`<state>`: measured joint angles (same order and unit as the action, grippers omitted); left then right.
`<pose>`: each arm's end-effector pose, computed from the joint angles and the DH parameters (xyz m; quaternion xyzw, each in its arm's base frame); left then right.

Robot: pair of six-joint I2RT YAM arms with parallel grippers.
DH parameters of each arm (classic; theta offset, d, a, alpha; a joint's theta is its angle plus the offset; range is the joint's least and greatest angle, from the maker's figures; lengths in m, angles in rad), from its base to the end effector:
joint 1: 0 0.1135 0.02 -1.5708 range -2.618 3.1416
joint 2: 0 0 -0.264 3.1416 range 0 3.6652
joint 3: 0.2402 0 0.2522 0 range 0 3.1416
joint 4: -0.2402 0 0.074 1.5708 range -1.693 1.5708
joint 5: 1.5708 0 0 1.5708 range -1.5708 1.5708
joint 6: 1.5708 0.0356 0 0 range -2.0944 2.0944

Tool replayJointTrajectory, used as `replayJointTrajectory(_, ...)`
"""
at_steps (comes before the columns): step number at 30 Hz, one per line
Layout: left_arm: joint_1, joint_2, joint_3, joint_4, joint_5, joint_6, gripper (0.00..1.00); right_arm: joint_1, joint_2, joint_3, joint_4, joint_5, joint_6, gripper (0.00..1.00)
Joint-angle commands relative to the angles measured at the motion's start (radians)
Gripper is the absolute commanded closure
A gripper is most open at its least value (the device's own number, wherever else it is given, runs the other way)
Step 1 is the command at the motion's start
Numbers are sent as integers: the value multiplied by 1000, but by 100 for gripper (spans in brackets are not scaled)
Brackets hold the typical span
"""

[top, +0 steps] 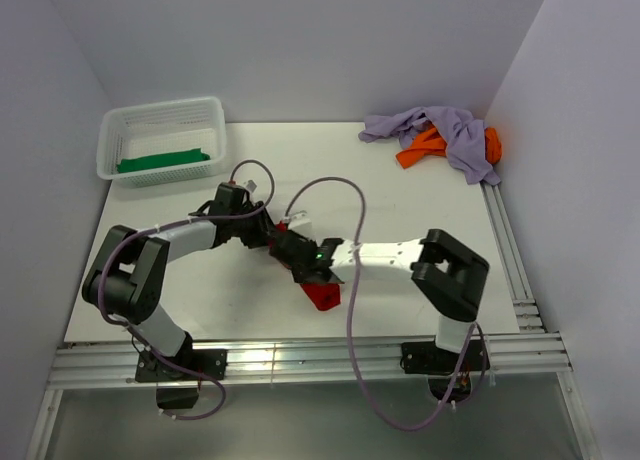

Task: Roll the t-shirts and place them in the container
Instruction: Roll the tshirt

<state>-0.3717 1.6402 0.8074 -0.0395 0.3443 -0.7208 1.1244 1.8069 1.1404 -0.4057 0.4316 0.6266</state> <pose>0.2907 -0.1262 0.1537 -0.1030 0.9219 -0.3127 0.2045 0.1698 0.3203 0.1725 -0.1820 0.9305 0.0521 0.3137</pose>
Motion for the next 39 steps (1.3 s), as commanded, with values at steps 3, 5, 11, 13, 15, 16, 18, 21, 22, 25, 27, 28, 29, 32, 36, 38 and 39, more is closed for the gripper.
replayJointTrajectory(3, 56, -102, 27, 4, 27, 11, 39, -132, -87, -300, 400, -469, 165, 100)
replayJointTrajectory(5, 65, -128, 51, 0, 41, 15, 27, -155, -72, -365, 477, -536, 188, 100)
replayJointTrajectory(11, 74, -197, 67, -10, 84, 73, 8, -244, 5, -528, 809, -761, 324, 100)
replayJointTrajectory(13, 74, -206, 47, -13, 104, 89, 8, -268, 34, -545, 855, -797, 347, 100)
replayJointTrajectory(15, 74, -206, 33, -29, 105, 113, 9, -279, 52, -550, 869, -812, 355, 100)
replayJointTrajectory(16, 74, -209, 17, -39, 110, 121, 9, -285, 74, -548, 867, -823, 355, 100)
replayJointTrajectory(18, 74, -214, -2, -51, 108, 141, 10, -299, 88, -536, 855, -846, 341, 100)
replayJointTrajectory(21, 74, -204, -5, -112, 91, 175, 10, -305, 86, -501, 773, -828, 293, 100)
replayJointTrajectory(22, 74, -185, 13, -132, 82, 187, 11, -307, 80, -484, 751, -820, 279, 100)
replayJointTrajectory(25, 76, -143, 64, -220, 68, 236, 12, -317, 74, -446, 661, -807, 214, 100)
replayJointTrajectory(27, 74, -109, 108, -298, 19, 264, 12, -330, 72, -424, 593, -798, 161, 100)
replayJointTrajectory(28, 74, -96, 122, -324, 7, 285, 13, -336, 69, -409, 576, -795, 145, 100)
replayJointTrajectory(29, 77, -88, 131, -350, -26, 288, 13, -340, 69, -401, 543, -789, 112, 100)
replayJointTrajectory(32, 103, -83, 131, -352, -19, 288, 13, -356, 63, -384, 496, -778, 65, 100)
replayJointTrajectory(36, 209, -82, 121, -324, 86, 291, 12, -373, 49, -378, 463, -774, 25, 100)
replayJointTrajectory(38, 267, -60, 127, -323, 128, 290, 12, -380, 45, -377, 436, -769, -4, 100)
replayJointTrajectory(39, 277, -33, 137, -323, 178, 290, 12, -380, 40, -373, 424, -766, -14, 100)
